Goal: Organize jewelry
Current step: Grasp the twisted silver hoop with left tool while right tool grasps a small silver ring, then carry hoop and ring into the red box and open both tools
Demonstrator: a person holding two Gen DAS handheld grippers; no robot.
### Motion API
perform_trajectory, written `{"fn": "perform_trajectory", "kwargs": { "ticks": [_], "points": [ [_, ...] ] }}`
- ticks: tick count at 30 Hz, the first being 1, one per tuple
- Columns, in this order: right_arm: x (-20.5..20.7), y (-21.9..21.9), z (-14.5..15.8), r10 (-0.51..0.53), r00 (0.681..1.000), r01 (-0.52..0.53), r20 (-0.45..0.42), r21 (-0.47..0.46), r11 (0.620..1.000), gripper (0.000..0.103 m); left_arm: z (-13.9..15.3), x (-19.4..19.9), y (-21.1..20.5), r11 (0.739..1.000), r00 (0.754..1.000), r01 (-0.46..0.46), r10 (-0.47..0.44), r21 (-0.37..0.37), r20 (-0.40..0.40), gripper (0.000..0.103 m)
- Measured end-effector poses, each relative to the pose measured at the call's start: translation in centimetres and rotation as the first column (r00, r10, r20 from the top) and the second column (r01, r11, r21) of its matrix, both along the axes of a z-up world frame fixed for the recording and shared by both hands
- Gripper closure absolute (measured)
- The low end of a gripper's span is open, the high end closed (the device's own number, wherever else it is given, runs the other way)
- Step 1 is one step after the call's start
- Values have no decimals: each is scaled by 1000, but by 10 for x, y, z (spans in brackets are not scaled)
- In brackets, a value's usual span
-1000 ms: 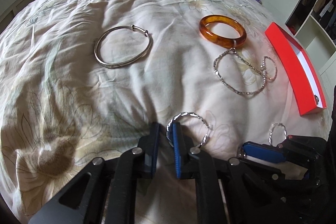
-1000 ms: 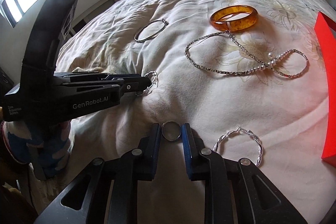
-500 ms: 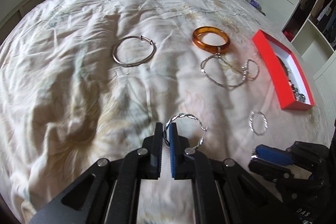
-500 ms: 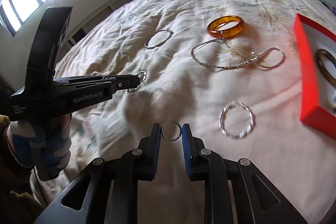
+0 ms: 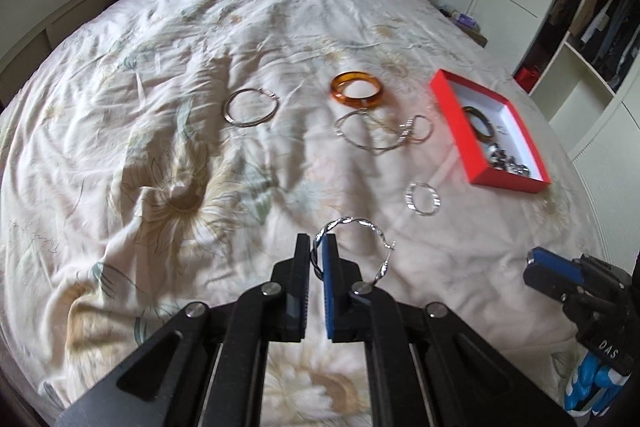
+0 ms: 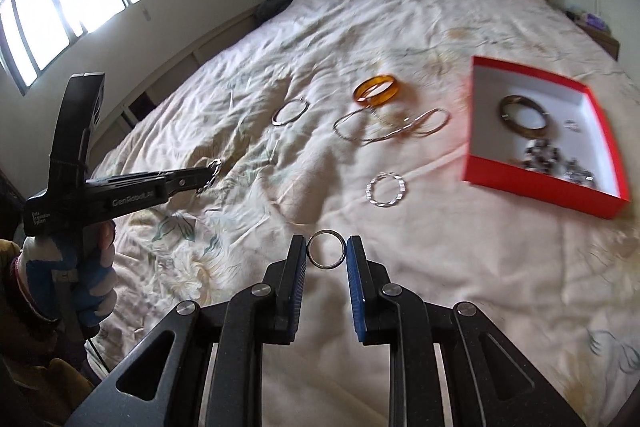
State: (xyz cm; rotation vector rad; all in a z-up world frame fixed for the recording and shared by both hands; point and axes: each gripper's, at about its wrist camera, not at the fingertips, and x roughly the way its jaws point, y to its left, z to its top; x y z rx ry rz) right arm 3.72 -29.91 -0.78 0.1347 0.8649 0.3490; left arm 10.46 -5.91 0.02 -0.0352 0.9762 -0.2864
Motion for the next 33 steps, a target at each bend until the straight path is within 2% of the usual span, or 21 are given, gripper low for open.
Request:
{"fn": "perform_trajectory", "kwargs": {
  "ticks": [9,18,25,33],
  "points": [
    [-32,-48,18,-109,992,108,59,24,994,83,26,-20,-52,994,993,113,-113,1,31,98],
    [-39,-106,15,-231,971,228,61,42,973,83,36,-16,-115,973,972,232,-233,15,38,98],
    [-15,-145,16,-280,958,279,65,32,960,82,36,8,-172,949,948,314,-315,31,36,98],
    [57,-179,12,-291,955,293,63,-11,956,82,23,66,-245,924,924,379,-381,55,33,98]
  ]
}}
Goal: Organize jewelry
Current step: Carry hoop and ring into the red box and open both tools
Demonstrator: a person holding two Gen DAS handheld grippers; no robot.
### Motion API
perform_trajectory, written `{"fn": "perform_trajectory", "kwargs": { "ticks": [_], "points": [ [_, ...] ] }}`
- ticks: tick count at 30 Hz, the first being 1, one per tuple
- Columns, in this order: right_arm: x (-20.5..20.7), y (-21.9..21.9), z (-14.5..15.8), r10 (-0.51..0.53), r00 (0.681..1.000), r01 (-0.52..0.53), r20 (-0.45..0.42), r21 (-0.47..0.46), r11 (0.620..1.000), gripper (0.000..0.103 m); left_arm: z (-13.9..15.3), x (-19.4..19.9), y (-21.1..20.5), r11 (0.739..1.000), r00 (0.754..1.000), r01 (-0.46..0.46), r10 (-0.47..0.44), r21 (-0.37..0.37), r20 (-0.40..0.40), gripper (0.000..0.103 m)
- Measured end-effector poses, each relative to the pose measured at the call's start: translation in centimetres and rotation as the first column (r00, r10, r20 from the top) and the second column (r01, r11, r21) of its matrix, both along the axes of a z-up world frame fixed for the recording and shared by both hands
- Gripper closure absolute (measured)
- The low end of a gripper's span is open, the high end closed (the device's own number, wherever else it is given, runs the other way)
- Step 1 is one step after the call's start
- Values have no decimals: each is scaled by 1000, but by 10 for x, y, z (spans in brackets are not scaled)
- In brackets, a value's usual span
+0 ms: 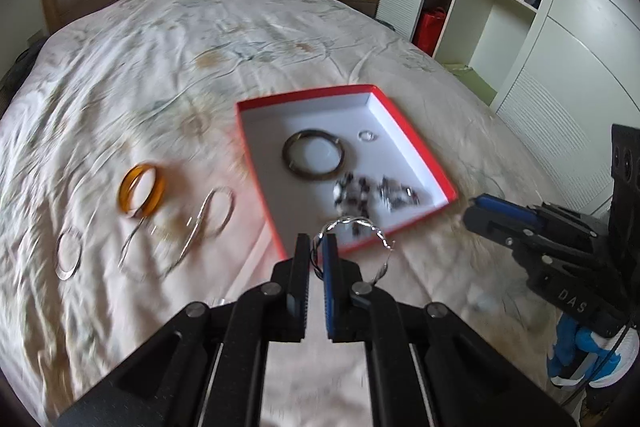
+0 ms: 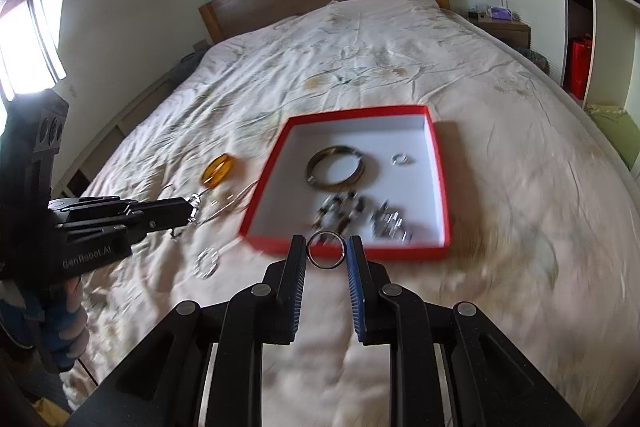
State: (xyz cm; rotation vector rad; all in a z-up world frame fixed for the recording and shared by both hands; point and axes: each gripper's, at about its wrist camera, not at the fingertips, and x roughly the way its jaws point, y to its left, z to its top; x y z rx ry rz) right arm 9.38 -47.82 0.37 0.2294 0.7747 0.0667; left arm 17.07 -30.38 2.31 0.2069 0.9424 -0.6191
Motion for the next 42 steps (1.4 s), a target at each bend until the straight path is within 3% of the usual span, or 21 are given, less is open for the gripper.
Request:
{"fn": "perform_trajectory", "kwargs": {
  "ticks": [8,12,21,25,30,34,38,42],
  "points": [
    [83,-26,-38,-18,995,14,-93,-38,999,82,-34,81,-56,1000,1000,-13,13,18,-12,98],
    [112,-32,-61,-20,989,11,-148,-65,998,82,-54,103,-71,999,1000,-12,12,51,-5,98],
    [124,-31,-81,-15,982,-15,-191,-151,988,82,-93,128,-86,995,999,-11,15,95,-50,98],
    [123,-24,-83,-15,979,-27,-202,-204,979,81,-95,134,-88,995,998,-26,31,100,-55,96],
    [109,-28,-69,-39,982,5,-186,-183,983,75,-80,131,-78,997,997,-40,45,69,-64,94],
    [89,-29,-40,-68,987,44,-145,-166,985,71,-44,115,-54,999,998,-44,45,13,-44,89],
    [59,-22,-1,-81,993,68,-88,-144,987,67,8,86,-4,998,999,-54,54,-44,5,88],
    [25,-3,37,-67,997,62,-32,-145,988,67,49,57,55,994,993,-104,106,-27,61,77]
  ]
}}
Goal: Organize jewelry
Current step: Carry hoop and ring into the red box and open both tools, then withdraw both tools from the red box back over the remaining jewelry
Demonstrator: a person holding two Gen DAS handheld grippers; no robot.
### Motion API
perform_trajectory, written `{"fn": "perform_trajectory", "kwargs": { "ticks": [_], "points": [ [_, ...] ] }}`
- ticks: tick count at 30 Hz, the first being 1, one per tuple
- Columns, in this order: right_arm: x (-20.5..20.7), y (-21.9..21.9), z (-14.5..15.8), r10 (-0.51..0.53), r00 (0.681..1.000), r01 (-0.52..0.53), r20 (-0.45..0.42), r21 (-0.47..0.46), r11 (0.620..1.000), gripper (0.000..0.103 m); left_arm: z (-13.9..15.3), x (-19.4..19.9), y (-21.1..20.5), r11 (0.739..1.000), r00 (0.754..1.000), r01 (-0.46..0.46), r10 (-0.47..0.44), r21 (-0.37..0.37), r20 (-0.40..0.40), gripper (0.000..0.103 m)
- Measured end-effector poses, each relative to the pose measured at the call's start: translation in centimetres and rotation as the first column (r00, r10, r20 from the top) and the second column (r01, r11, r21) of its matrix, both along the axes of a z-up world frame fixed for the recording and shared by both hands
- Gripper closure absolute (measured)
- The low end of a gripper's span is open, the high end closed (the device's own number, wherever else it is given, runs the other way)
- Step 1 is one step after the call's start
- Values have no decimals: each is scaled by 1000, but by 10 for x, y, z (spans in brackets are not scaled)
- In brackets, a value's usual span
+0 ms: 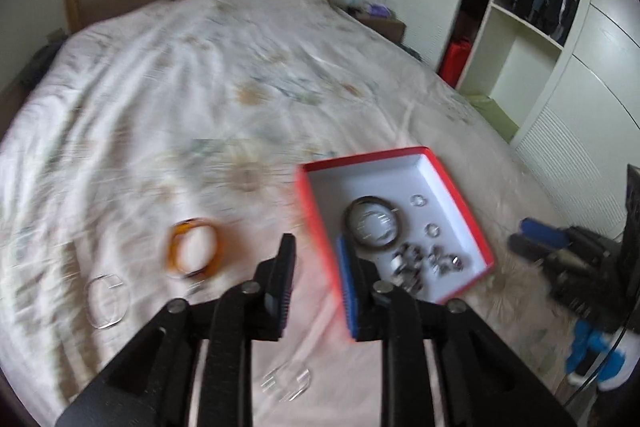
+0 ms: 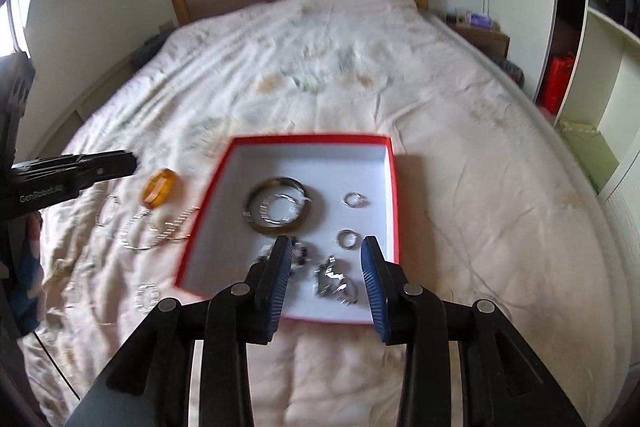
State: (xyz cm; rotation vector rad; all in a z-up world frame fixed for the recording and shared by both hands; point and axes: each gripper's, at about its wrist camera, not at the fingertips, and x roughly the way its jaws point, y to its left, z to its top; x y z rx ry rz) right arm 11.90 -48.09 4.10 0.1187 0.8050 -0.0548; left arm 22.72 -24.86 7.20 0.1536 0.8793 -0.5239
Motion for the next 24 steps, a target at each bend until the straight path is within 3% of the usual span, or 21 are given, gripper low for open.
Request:
{"fn": "perform_trajectory", "kwargs": {
  "ticks": [5,11,24],
  "points": [
    [-39,34,45,33,996,-33,77,-11,999,66,43,-45,81,997,996,-75,73,21,58,73],
    [-82,65,79,49,989,-48,141,-14,999,65,70,-105,162,987,981,-161,158,14,111,73],
    [-166,136,124,91,968,-81,232,-53,995,65,79,-225,274,967,951,-243,254,-77,175,69]
  ]
}}
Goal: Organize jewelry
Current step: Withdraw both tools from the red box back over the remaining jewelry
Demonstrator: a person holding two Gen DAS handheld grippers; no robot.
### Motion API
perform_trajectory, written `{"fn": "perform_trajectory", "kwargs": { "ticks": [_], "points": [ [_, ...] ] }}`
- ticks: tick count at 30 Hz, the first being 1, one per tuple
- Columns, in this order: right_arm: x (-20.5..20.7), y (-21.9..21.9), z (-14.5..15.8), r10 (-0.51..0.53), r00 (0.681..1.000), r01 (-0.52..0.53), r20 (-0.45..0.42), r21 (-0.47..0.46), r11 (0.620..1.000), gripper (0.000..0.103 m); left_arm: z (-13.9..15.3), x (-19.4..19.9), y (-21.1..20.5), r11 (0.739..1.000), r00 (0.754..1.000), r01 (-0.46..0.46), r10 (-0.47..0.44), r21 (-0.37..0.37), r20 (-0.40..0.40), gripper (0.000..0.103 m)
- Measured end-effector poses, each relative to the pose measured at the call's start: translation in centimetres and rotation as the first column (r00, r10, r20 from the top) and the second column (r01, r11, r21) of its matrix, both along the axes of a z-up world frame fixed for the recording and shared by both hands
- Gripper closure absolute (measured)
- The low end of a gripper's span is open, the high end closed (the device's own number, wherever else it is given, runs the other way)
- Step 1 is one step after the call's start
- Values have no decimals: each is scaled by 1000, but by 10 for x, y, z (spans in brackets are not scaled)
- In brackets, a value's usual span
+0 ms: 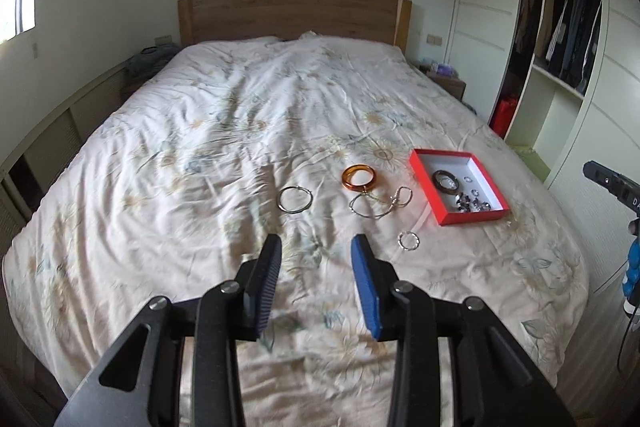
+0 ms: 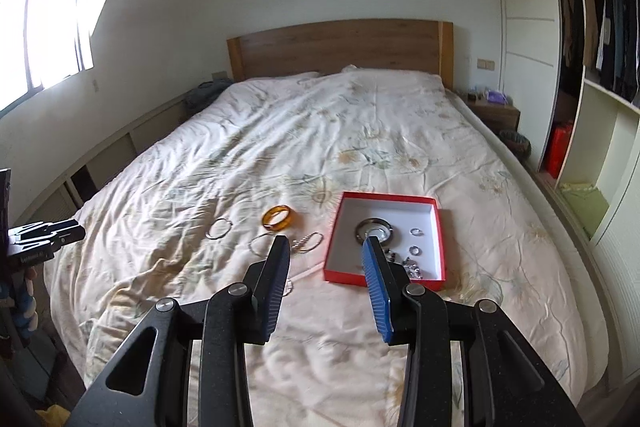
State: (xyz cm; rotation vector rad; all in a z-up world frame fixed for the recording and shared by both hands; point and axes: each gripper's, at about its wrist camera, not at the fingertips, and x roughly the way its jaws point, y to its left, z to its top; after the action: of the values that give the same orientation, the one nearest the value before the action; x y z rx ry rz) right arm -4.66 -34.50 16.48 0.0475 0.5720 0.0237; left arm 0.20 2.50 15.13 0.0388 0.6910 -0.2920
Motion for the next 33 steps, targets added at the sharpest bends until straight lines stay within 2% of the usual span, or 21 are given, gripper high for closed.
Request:
{"fn": "perform_trajectory", "kwargs": {
  "ticks": [3,6,10,14,22,29,33],
  "points": [
    [-13,14,5,11,1000,-11,14,3,1000,65,5,-21,23,999,998,-28,31,-47,50,69],
    [-20,24,1,21,1000,-22,13,20,1000,56,7,-40,42,994,995,-32,41,-103,88,69],
    [-20,37,-8,37,999,-37,-13,25,999,56,3,-57,59,992,993,-47,59,-120,104,69],
    [-16,54,-12,57,998,-57,-32,17,998,56,-7,-71,81,985,992,-75,89,-153,85,68],
    [-4,80,-30,118,990,-117,-79,10,993,56,-26,-76,111,976,988,-149,155,-157,26,68],
    [22,83,-64,125,979,-121,-160,34,992,56,-47,-58,102,981,988,-154,154,-116,-9,68],
    [43,77,-90,117,968,-108,-220,54,993,57,-68,-34,92,983,987,-146,138,-113,-79,68]
  ]
}}
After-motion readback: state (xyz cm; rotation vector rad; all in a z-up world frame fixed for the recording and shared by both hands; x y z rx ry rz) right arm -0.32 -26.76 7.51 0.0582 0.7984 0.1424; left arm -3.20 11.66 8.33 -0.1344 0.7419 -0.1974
